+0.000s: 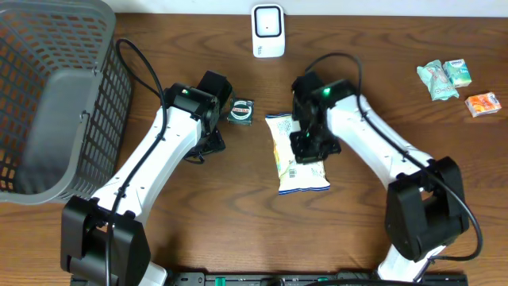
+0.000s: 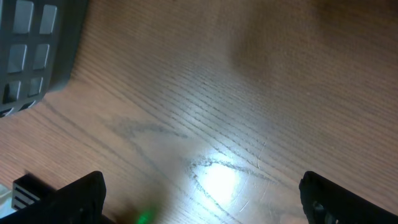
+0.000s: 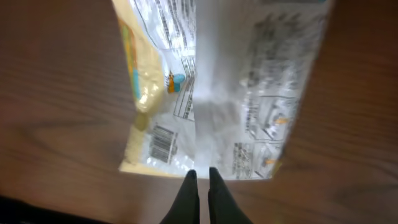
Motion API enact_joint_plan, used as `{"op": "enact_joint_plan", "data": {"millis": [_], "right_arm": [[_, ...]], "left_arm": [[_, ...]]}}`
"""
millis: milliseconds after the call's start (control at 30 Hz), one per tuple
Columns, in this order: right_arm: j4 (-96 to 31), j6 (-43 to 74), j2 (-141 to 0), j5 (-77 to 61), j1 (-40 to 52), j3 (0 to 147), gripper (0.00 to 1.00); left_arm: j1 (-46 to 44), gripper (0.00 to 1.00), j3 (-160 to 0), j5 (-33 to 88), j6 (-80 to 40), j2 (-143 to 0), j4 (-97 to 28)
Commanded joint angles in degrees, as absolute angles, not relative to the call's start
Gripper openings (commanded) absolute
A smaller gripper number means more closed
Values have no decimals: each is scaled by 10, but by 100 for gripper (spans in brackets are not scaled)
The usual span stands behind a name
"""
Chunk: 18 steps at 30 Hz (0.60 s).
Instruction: Scan the item barcode
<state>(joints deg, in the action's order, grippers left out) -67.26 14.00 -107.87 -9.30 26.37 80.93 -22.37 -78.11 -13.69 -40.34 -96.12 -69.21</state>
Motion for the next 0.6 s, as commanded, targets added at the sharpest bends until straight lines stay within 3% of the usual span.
{"op": "enact_joint_plan", "data": {"millis": [0,233,567], "right_arm": [[-643,154,-1079,-85,283,755,2],[-598,171,-1079,-88,289,708,1],[-653,165,-1065,-42,264,851,1]], "left_arm": [[-222,98,-778,-146,-408,-958,-696],[-222,98,-778,-146,-408,-958,-696],[-222,98,-778,-146,-408,-958,-696]]}}
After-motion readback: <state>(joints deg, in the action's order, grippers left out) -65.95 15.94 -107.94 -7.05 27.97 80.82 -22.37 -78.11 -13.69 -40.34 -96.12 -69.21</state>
